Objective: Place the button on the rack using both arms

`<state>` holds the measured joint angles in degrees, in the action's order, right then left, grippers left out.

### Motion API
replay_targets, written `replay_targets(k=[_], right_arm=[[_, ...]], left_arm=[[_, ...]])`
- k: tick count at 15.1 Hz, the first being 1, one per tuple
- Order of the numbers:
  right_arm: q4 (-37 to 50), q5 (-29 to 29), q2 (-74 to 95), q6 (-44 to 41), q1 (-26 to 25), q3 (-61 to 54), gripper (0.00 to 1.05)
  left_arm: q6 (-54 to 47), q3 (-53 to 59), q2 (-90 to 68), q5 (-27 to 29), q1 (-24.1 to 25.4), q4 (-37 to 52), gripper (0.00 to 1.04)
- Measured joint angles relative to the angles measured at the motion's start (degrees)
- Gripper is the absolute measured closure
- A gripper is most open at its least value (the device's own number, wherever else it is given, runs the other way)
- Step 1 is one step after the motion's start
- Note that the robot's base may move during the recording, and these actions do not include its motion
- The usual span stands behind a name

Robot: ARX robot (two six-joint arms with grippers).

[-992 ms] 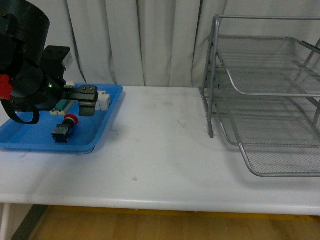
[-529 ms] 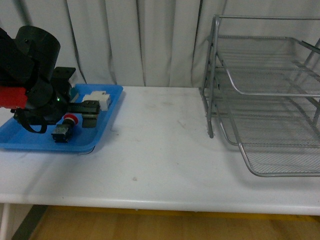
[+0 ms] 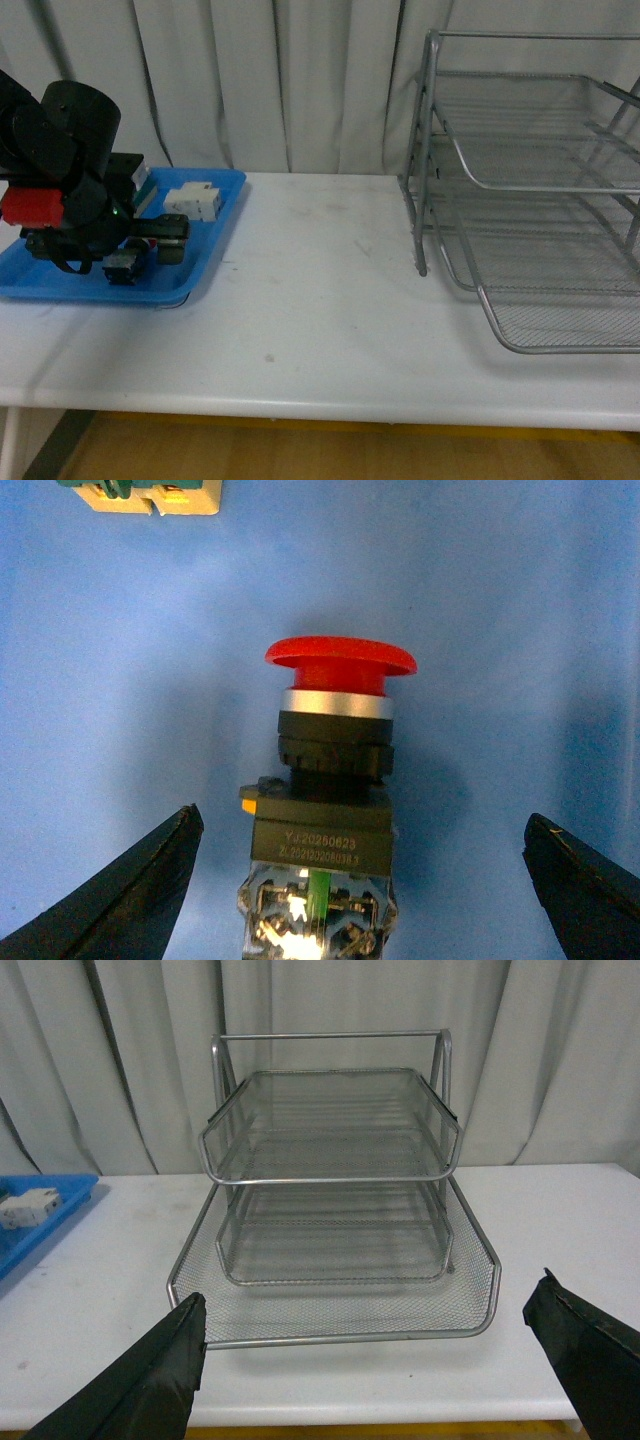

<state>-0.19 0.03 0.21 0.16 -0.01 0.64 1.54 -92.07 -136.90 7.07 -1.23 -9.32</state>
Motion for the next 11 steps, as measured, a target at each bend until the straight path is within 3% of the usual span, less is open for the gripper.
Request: replay_targets(k=[7, 11], right_arm=[[0.0, 0.0, 0.0, 0.0, 0.0, 0.0, 0.06], [0.0, 0.0, 0.0, 0.0, 0.0, 0.0, 0.06]], left_arm=[[0.8, -0.8, -1.6, -0.4, -0.1, -0.6, 0.07], [1.0, -0.8, -1.6, -0.1, -0.1, -0.8, 0.34]])
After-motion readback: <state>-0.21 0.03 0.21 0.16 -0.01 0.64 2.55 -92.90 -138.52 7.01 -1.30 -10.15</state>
